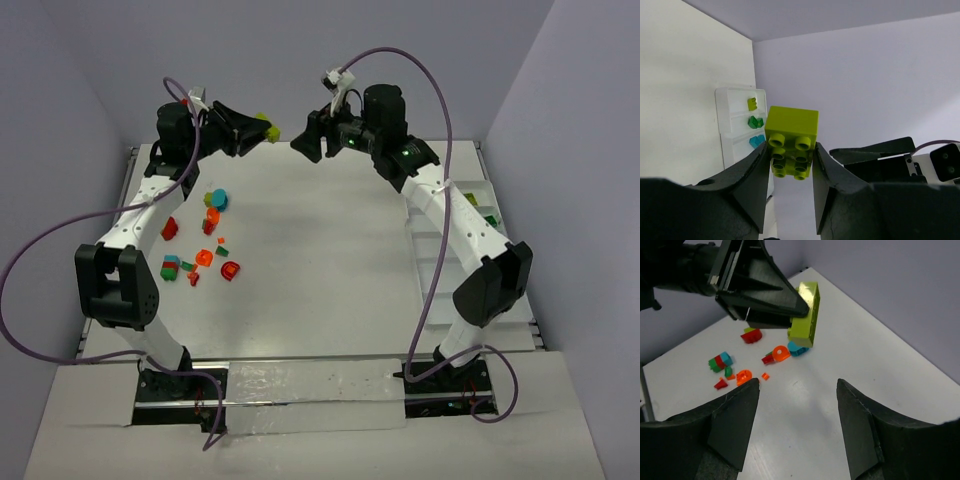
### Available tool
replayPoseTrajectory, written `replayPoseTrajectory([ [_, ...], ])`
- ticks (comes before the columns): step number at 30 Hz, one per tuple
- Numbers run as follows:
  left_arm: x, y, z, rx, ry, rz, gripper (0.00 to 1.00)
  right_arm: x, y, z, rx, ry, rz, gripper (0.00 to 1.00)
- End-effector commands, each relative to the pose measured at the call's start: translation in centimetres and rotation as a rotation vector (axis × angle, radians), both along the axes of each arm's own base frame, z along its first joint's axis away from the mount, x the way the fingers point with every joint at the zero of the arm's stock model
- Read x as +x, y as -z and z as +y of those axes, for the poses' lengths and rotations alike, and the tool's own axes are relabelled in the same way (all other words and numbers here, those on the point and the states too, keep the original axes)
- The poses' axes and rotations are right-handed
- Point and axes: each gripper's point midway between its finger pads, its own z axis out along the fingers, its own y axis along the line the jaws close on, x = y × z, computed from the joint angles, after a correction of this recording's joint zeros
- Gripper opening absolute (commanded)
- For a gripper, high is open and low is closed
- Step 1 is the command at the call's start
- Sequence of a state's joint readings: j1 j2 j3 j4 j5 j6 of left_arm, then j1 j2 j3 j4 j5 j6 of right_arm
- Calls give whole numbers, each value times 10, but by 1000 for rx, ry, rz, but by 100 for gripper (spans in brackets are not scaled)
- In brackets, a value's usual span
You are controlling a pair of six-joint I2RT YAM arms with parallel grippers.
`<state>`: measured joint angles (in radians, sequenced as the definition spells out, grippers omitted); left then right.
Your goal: Sort the legos into containers by color
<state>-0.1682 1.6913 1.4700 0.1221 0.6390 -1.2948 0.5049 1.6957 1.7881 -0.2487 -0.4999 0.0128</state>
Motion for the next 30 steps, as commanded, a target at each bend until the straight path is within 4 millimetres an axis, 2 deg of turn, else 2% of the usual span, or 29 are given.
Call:
replayPoseTrajectory([
  [1,3,-18,5,-46,-23,3,0,16,-19,14,33,52,-36,72],
  [6,5,-14,6,-28,-33,9,0,21,-5,30,33,15,24,75],
  [13,5,-15,6,11,-39,-26,0,26,-3,46,42,-3,33,76],
  [18,5,-23,0,63,-31,-91,0,34,2,52,36,-2,42,75],
  [22,3,-28,-6,111,-27,-134,0,35,-1,56,29,-16,45,74],
  [26,1,-33,-8,119,-29,-157,0,37,8,58,5,-20,64,73],
  [30,0,-35,-9,122,-23,-172,0,38,12,58,-6,-14,61,67],
])
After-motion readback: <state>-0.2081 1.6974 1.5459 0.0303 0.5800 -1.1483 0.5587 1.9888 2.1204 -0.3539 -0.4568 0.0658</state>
